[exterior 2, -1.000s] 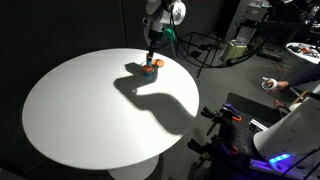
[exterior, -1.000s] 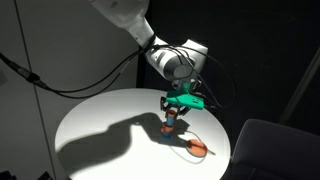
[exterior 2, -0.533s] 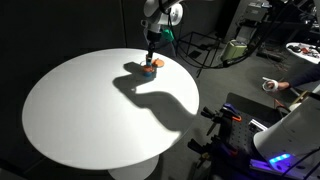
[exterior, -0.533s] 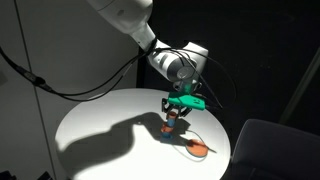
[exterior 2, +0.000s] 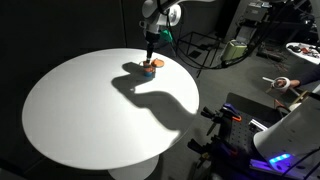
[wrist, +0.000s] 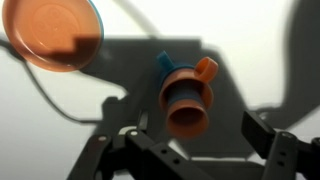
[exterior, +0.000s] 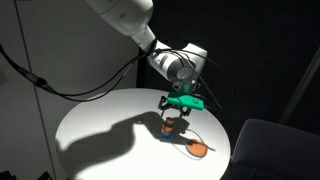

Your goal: Stack the cups with the mugs

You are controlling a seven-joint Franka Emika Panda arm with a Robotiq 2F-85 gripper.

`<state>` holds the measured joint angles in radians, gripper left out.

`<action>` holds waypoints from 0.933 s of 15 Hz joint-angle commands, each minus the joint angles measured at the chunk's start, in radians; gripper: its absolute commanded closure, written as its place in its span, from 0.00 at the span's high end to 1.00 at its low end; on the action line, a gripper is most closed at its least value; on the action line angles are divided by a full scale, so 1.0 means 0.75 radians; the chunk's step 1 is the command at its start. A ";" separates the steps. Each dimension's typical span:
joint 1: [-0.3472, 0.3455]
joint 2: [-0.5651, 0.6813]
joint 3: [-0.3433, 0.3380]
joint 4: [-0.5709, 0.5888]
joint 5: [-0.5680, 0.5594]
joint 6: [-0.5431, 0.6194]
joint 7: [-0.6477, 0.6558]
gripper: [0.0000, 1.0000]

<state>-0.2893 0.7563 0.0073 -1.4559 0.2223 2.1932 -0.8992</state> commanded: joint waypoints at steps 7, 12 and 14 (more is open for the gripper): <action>0.072 -0.239 0.085 -0.289 -0.040 0.132 -0.034 1.00; 0.138 -0.431 0.103 -0.551 -0.052 0.213 0.023 1.00; 0.161 -0.493 0.103 -0.631 -0.033 0.179 0.078 1.00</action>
<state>-0.1794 0.4906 0.0798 -1.8005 0.1918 2.3336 -0.8926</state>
